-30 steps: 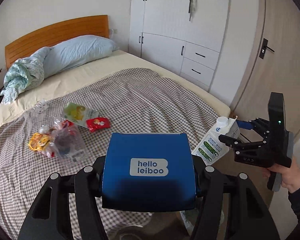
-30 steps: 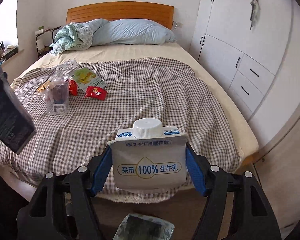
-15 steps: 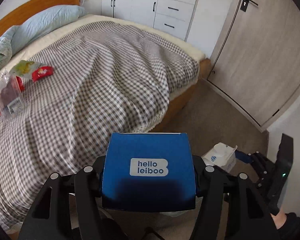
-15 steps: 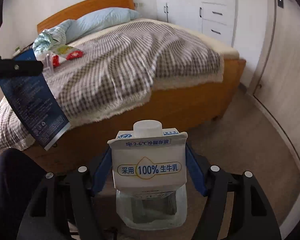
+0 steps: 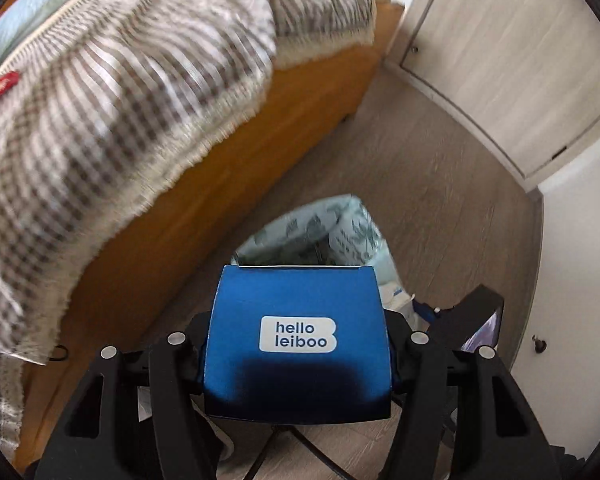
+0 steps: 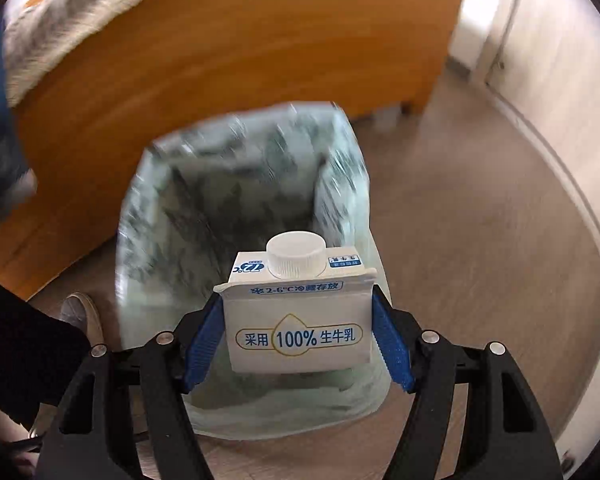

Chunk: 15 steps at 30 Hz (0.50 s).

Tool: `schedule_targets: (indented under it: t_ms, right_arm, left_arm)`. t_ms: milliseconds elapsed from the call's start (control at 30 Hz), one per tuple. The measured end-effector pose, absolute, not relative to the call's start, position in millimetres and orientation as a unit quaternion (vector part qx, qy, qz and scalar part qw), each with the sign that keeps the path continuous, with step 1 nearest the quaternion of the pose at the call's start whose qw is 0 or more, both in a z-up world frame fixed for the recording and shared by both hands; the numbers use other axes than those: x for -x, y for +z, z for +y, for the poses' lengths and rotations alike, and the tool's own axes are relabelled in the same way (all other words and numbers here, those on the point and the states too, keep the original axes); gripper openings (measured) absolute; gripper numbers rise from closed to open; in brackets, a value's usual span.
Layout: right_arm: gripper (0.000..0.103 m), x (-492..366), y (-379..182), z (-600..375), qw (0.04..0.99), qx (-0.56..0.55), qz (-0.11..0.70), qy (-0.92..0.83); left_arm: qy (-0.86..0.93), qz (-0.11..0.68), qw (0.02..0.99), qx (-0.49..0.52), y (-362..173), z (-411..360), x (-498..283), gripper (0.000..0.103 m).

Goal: Collect trash
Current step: 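Carry the blue box and milk carton with both tools over the floor trash bag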

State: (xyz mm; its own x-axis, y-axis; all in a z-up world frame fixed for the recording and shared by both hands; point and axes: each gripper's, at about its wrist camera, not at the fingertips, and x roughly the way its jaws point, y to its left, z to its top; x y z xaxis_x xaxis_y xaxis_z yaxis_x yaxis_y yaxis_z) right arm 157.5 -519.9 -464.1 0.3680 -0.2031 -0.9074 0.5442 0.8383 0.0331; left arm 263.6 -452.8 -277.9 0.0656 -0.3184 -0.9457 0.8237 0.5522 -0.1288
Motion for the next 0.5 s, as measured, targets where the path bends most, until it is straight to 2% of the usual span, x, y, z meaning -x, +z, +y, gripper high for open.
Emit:
schedule_targets:
  t_ms: [100, 300, 500]
  right_arm:
    - [0.067, -148.2, -472.8, -522.3, 0.807, -0.175, 0.516, -0.23]
    - [0.067, -135.2, -475.7, -526.9, 0.805, -0.188, 0.51, -0.237]
    - [0.067, -120.4, -478.5, -525.8, 0.809, -0.201, 0.499, -0.238]
  left_arm:
    - [-0.416, 0.558, 0.666, -0.268, -314.7, -462.9, -254.7, 0.059]
    - [-0.36, 0.637, 0.638, -0.24, -382.2, -478.2, -249.7, 0.059]
    - [-0.321, 0.647, 0.653, -0.228, -431.7, -491.3, -229.6, 0.059]
